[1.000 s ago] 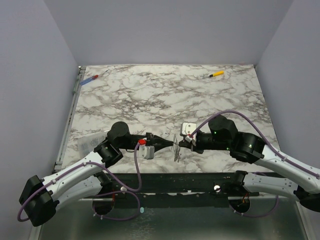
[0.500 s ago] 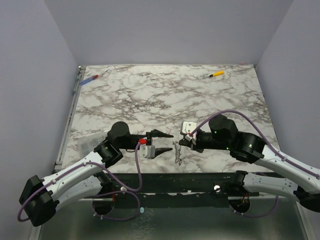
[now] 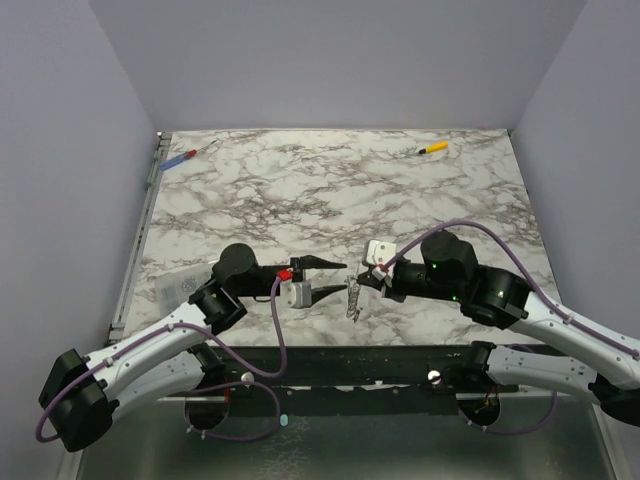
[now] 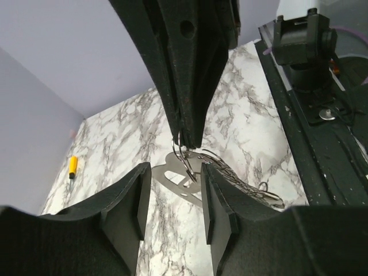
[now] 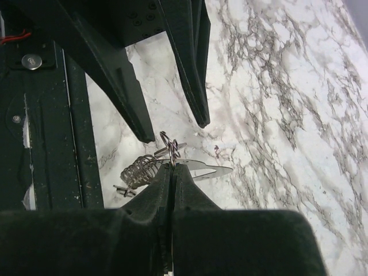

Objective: Put the keys on the keyring

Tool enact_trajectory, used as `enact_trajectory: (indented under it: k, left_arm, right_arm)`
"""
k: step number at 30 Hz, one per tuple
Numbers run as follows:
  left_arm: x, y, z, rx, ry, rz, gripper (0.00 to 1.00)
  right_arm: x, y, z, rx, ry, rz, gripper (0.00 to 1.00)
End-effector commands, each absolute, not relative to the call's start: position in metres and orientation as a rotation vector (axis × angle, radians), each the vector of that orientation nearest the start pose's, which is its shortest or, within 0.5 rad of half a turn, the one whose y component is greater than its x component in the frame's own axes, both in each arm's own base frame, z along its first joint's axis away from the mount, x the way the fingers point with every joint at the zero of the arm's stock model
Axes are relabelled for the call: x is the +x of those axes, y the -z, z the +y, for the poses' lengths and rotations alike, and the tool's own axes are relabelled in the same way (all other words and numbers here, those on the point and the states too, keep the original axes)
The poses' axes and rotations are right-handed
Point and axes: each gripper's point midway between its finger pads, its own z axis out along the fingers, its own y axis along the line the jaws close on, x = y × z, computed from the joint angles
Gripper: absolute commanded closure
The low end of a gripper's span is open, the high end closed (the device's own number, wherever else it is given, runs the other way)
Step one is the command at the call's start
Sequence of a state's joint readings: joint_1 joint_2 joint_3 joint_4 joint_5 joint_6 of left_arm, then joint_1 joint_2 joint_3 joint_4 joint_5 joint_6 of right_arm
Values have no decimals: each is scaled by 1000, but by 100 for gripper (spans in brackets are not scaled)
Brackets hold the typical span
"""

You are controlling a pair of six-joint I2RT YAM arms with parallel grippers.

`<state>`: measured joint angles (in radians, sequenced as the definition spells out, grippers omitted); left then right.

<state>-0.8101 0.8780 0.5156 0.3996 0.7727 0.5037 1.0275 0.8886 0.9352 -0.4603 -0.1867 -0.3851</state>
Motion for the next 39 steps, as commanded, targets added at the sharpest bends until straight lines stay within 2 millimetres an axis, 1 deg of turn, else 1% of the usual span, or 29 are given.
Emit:
enact_trajectory:
  k: [1,7,16,24,30,32,35,37,39]
  left_arm:
    - [151,-275,-306,1274,837,817,56]
    - [151,-277,-310,1257,878,829,59]
    - [156,-275,-309,1236,863,855,69]
    - [156,-273,-310,1240,872,864,70]
    - [155,-271,-312,1249,884,865,71]
    - [155,-271,-312,1252,886,864,74]
    - [154,-270,-313,1256,891,864,85]
    - [155,-270,-313,1256,889,865,87]
    - [155,-270,-313,1257,891,865,87]
  right_arm:
    - [153,-273,275,-1329,-577,1396,99]
    - [157,-278,277,-1309,-565,1367,99]
    - [158,-285,278,-1291,-569,1346,99]
    - [157,-288,279,-1283,-580,1335,99]
    - [157,-284,281,-1295,-580,1337,99]
    - [158,-283,281,-1294,-578,1336,99]
    - [158,-282,282,-1293,-579,1333,99]
    - [158,-283,282,-1294,-581,1331,99]
    - [158,-281,283,-1298,-580,1332,99]
